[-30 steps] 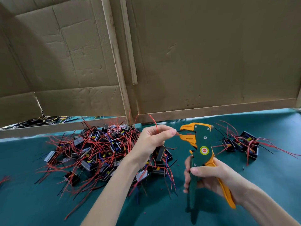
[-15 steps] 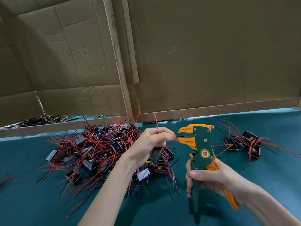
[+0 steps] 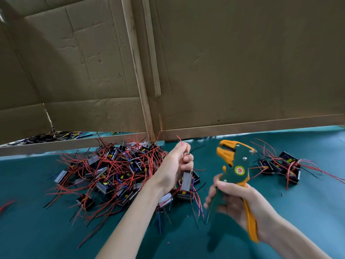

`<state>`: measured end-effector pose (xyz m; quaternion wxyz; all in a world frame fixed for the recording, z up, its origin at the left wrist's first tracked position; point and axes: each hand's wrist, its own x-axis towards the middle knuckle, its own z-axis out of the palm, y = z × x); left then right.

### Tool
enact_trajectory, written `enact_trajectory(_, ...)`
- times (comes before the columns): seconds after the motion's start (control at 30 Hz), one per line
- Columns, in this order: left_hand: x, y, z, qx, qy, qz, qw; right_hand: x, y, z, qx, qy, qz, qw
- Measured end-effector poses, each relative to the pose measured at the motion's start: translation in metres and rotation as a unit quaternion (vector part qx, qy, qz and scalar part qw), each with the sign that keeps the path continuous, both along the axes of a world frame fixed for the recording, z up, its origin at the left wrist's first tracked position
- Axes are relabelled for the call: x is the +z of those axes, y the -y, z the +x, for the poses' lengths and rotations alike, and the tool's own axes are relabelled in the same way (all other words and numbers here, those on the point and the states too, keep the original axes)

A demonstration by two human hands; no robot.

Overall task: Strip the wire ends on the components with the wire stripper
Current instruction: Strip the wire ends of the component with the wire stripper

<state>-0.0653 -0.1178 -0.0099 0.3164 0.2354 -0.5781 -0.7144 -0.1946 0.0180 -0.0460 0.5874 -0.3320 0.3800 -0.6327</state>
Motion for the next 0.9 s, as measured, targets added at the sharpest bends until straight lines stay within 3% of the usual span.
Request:
enact_trajectory(0.13, 0.005, 0.006, 0.005, 0.085, 0.107, -0.228, 0.964, 0.006, 0.002, -0.019, -0.034, 0.031, -0.032, 0.998)
enact_trajectory(0.23, 0.009, 0.009, 0.008, 0.076, 0.121, -0.302, 0.943, 0.007, 0.002, -0.028, -0.038, -0.010, -0.042, 0.998)
enact_trajectory(0.53, 0.017, -0.004, 0.006, 0.073, 0.014, -0.321, 0.944, -0.004, 0.003, -0.020, 0.043, -0.093, -0.035, 0.994)
enact_trajectory(0.9, 0.029, -0.011, 0.011, 0.085, 0.114, -0.417, 0.898, -0.002, 0.000, -0.021, 0.069, -0.125, -0.035, 0.989)
